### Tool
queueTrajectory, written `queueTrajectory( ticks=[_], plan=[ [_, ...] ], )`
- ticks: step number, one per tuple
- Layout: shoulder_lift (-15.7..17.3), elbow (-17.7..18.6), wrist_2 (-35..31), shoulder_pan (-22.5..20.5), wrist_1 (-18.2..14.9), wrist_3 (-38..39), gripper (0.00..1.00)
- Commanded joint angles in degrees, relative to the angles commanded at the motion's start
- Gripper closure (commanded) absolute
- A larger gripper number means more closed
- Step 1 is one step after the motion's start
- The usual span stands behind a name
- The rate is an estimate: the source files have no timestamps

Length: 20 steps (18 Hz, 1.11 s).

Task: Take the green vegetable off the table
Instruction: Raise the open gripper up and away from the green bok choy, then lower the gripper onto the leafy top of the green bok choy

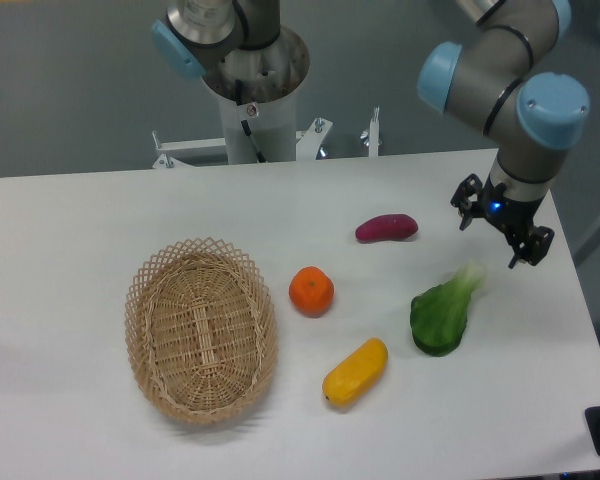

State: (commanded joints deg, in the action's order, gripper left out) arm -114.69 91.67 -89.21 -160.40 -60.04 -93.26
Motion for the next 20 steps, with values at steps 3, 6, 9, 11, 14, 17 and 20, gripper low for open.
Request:
queueTrajectory(
  ticks=[3, 6, 9, 11, 14, 17, 20],
  plan=[
    [-0.3, 1.5, 0.1, 0.1, 1.9, 1.3, 0.00],
    [-0.5, 2.6, 0.1, 0.8, 2.4, 1.4, 0.00],
    [-2.2, 4.5, -0.7, 1.8, 8.1, 0.9, 0.00],
    [-2.2, 6.3, -2.8, 1.9, 9.8, 0.7, 0.00],
    [-3.6, 6.5, -3.3, 1.9, 12.2, 0.9, 0.00],
    [-4.0, 7.3, -4.0, 2.0, 13.9, 0.6, 0.00],
    [-4.2, 9.3, -5.0, 2.0, 16.3, 0.6, 0.00]
  ],
)
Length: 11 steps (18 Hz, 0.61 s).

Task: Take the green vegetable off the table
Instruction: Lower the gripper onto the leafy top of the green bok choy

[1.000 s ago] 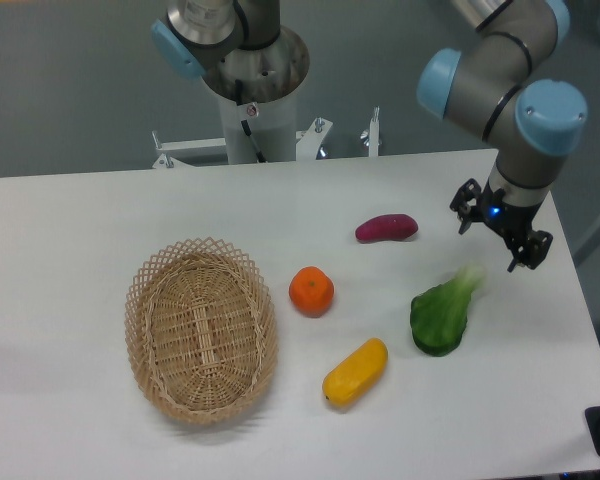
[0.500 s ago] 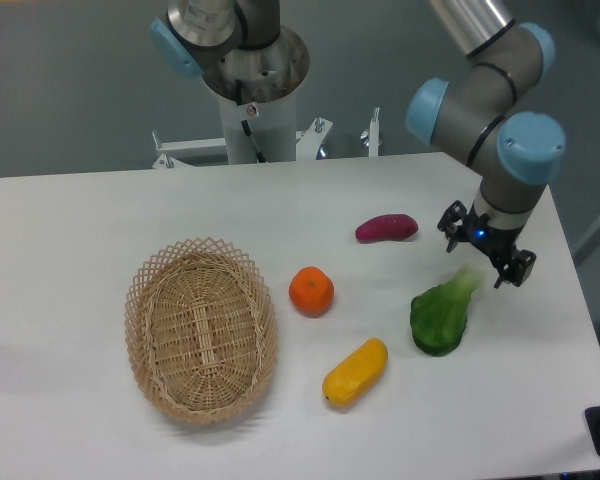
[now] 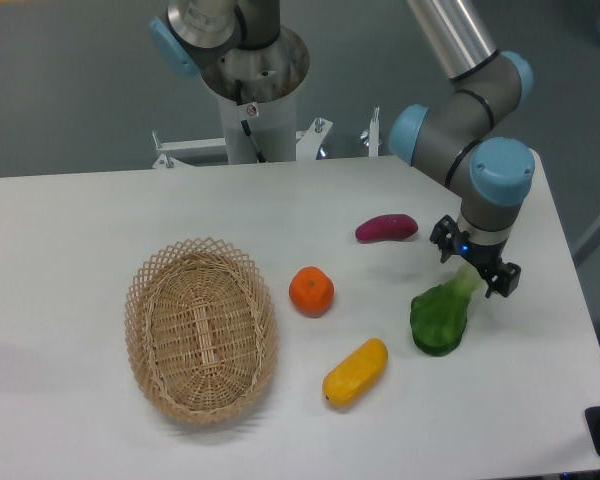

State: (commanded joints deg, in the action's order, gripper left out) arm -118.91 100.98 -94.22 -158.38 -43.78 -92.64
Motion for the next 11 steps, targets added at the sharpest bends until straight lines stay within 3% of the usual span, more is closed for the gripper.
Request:
queueTrajectory(
  ticks=[2, 6, 8, 9, 11],
  plan=[
    [-0.1, 1.2, 0.0, 0.0, 1.9, 0.1, 0.00],
    [-0.1, 1.6, 0.0, 0.0, 2.4, 0.6, 0.02],
    [0.0, 1.3, 0.0, 0.0, 2.4, 0.7, 0.46],
    [0.0, 1.1, 0.0, -0.1, 2.3, 0.4, 0.60],
    [0.0, 0.7, 0.0, -0.1, 2.2, 0.3, 0.63]
  ],
)
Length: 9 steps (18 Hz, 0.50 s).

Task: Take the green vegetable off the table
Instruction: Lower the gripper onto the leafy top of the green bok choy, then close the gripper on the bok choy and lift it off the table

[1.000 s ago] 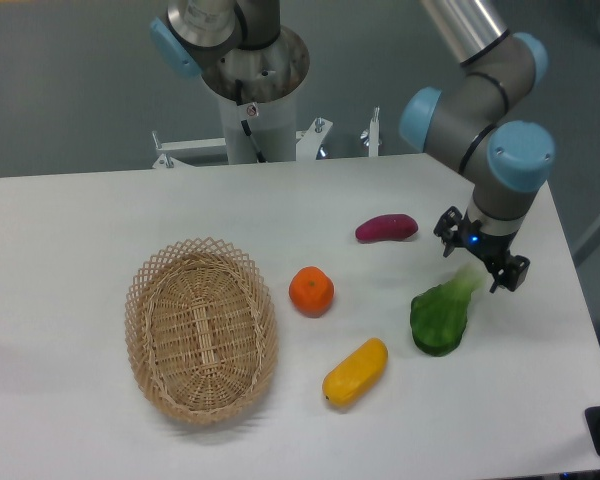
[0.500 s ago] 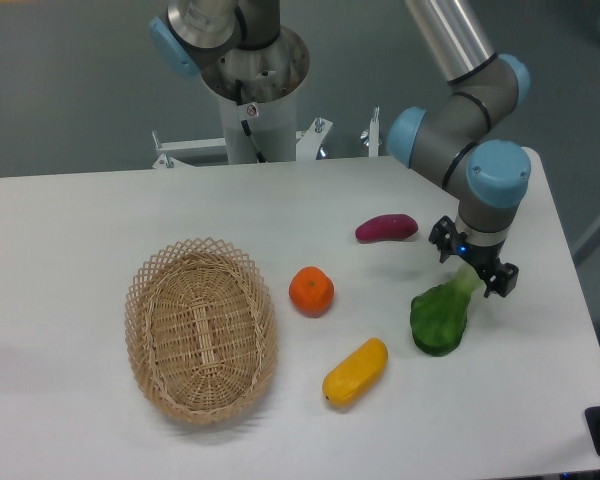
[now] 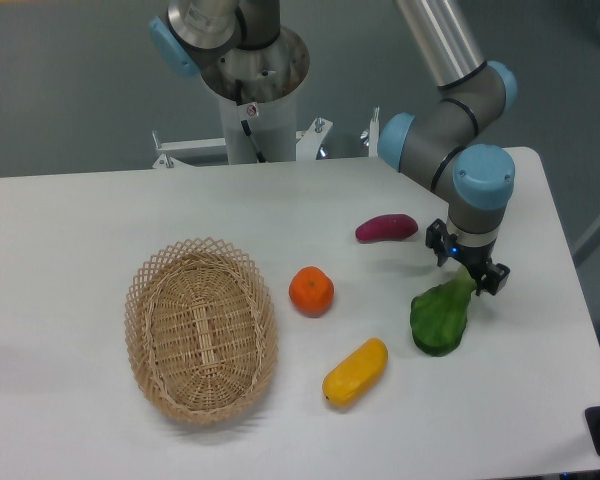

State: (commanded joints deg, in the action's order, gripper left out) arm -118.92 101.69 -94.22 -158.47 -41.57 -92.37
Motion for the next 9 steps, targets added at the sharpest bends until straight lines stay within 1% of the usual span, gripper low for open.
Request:
queueTrajectory(
  ticks=[6, 7, 9],
  plan=[
    [0.6, -2.5, 0.9, -0.3, -0.3, -0.3, 0.65],
    [0.8, -2.5, 0.9, -0.4, -0.3, -0.3, 0.67],
    [1.1, -2.7, 1.2, -0.4, -0.5, -0.3, 0.69]
  ],
)
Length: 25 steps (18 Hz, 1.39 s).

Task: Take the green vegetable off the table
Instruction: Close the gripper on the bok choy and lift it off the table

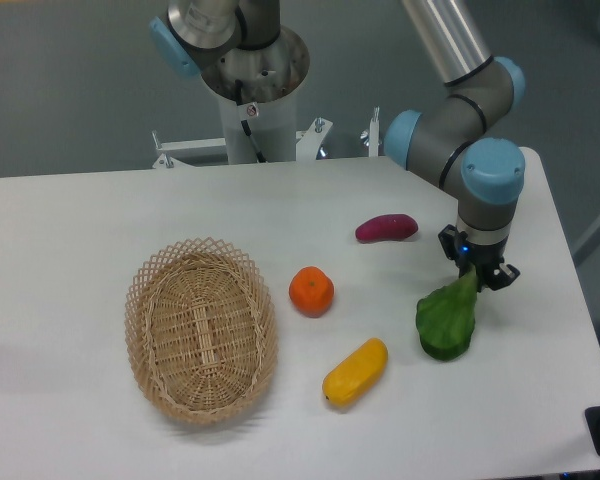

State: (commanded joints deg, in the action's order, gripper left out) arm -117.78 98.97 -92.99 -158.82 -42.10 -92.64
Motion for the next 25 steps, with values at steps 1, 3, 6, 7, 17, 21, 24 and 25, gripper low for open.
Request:
queueTrajectory(
  ticks=[1, 3, 6, 7, 17, 21, 24, 25],
  plan=[
    [0.5, -0.1, 0.3, -0.2, -0.2, 0.0, 0.71],
    [1.2, -0.5, 1.3, -0.3, -0.4, 0.0, 0.72],
    [2.8, -1.1, 3.8, -0.4, -0.6, 0.2, 0.73],
    [3.4, -1.3, 5.6, -0.4, -0.7, 0.7, 0.73],
    [11.8, -1.5, 14.2, 9.8, -7.9, 23.6, 0.72],
    [13.3, -2.0, 14.3, 13.4, -8.1, 28.8, 0.72],
    [14.2, -2.2, 14.3, 14.8, -8.2, 30.4, 0.72],
    [14.3, -2.1, 14.3, 15.2, -8.2, 30.4, 0.72]
  ],
)
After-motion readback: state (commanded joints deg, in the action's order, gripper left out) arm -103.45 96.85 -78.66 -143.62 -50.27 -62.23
